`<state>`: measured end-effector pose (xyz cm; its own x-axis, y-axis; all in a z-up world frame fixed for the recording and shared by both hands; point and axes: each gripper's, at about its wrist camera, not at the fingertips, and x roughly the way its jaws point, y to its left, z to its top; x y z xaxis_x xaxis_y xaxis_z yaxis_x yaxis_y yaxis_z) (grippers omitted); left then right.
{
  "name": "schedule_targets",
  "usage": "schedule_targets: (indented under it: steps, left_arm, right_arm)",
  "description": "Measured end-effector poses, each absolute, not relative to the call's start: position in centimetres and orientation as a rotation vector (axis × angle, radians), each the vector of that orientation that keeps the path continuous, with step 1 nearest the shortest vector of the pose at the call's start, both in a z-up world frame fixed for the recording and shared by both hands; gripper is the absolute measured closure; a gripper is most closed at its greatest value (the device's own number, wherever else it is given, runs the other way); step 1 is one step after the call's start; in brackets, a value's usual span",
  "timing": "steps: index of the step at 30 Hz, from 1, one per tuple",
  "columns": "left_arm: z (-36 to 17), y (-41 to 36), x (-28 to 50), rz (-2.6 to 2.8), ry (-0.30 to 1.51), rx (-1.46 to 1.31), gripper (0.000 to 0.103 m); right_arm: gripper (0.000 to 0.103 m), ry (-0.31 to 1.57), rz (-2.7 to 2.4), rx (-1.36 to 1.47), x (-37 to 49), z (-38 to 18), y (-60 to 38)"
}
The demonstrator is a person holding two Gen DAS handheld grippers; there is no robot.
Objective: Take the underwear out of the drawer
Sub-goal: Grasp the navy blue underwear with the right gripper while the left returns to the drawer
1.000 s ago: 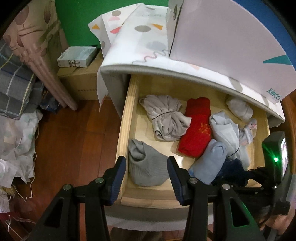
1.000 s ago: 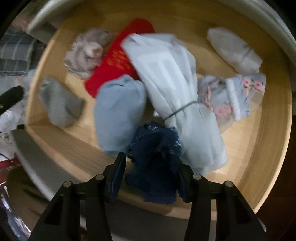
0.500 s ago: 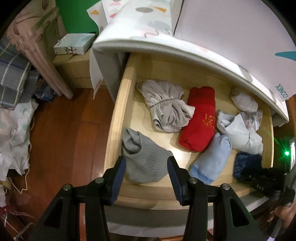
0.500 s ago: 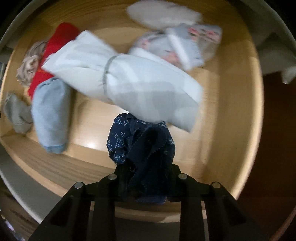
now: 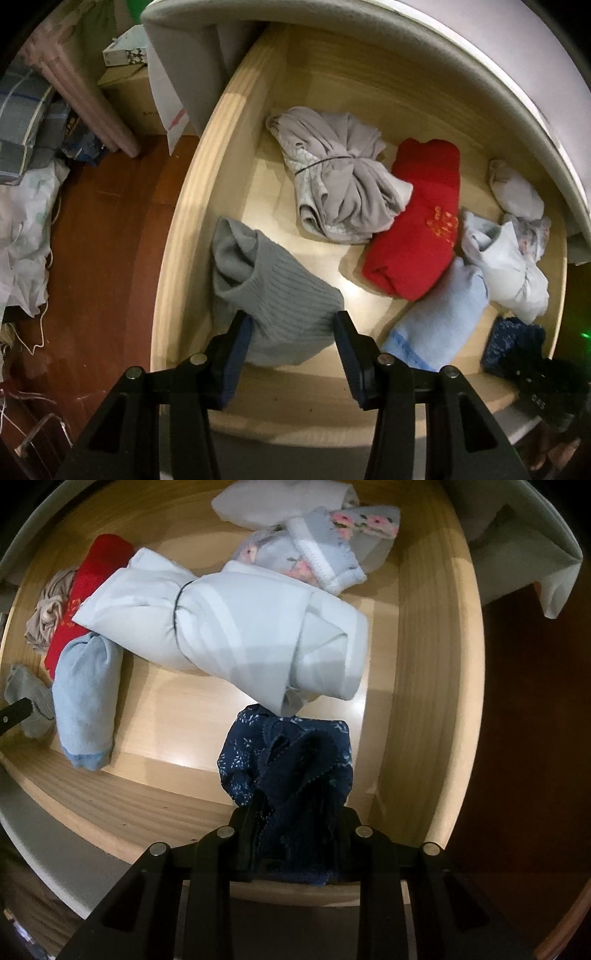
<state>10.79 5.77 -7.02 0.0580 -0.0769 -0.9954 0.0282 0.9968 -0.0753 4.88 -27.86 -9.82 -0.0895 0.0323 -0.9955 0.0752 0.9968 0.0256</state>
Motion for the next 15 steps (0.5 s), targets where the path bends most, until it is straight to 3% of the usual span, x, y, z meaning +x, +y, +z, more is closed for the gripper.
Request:
schedule_targets:
  steps: [6, 9, 15]
  left_arm:
    - [-7.9, 5.4, 12.0, -0.065, 1.509, -0.034, 0.053]
    - [-8.7, 4.9, 12.5, -0.062, 1.53, -0.027, 0.045]
    - [-9.3, 3.7, 12.9, -0.055, 1.545, 0.037, 0.043]
  right_arm:
    - [0.078, 1.658, -0.031, 0.164, 4.9, -9.7, -29.6]
    - [0.077, 1.66, -0.024, 0.194, 4.1, -9.9, -31.1]
    - [0.076, 1.663, -0.022, 0.169, 4.3, -10.0, -31.1]
